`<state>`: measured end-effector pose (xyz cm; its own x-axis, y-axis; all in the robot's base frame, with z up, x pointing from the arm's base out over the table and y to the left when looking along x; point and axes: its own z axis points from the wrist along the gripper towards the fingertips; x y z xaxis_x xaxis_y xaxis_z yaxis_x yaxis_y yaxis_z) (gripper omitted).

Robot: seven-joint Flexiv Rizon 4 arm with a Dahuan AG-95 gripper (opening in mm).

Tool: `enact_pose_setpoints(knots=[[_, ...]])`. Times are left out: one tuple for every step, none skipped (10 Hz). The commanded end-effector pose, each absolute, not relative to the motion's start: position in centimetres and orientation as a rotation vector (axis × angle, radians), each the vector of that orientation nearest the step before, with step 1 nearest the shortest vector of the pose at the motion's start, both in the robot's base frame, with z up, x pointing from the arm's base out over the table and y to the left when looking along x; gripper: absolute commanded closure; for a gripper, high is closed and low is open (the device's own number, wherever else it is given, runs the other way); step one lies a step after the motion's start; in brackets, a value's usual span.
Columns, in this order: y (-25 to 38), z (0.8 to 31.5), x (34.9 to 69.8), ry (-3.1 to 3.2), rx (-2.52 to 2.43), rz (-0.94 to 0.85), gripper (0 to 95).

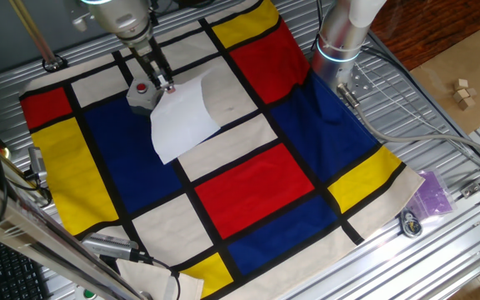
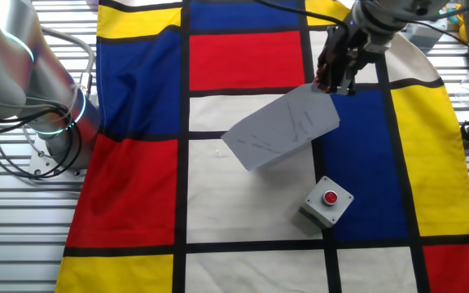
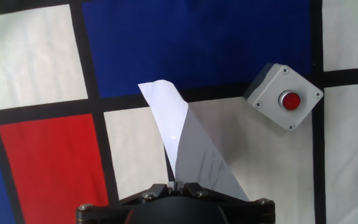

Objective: Flip over and spread out the paper that is laid flat on the table

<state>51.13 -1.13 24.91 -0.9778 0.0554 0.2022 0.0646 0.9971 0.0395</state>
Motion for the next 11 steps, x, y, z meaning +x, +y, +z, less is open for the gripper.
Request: enact_pose_setpoints(knots=[[-1.16,24.94,51.09,-2.937,-0.046,-0.068,95.0],[-1.16,24.94,51.09,-2.937,-0.016,-0.070,95.0],[-1.16,24.94,51.09,-2.933,0.026,-0.074,95.0],[-1.16,24.94,51.09,-2.929,0.054,-0.073,95.0],[-1.16,24.94,51.09,-2.925,0.078,-0.075,95.0],[-1.16,24.94,51.09,-2.917,0.108,-0.069,95.0],[-1.16,24.94,51.09,-2.913,0.120,-0.065,95.0],[-1.16,24.94,51.09,-2.909,0.140,-0.070,95.0],[-1.16,24.94,51.09,-2.906,0.144,-0.072,95.0],[-1.16,24.94,51.09,-2.903,0.142,-0.070,95.0],[-1.16,24.94,51.09,-2.895,0.117,-0.068,95.0]])
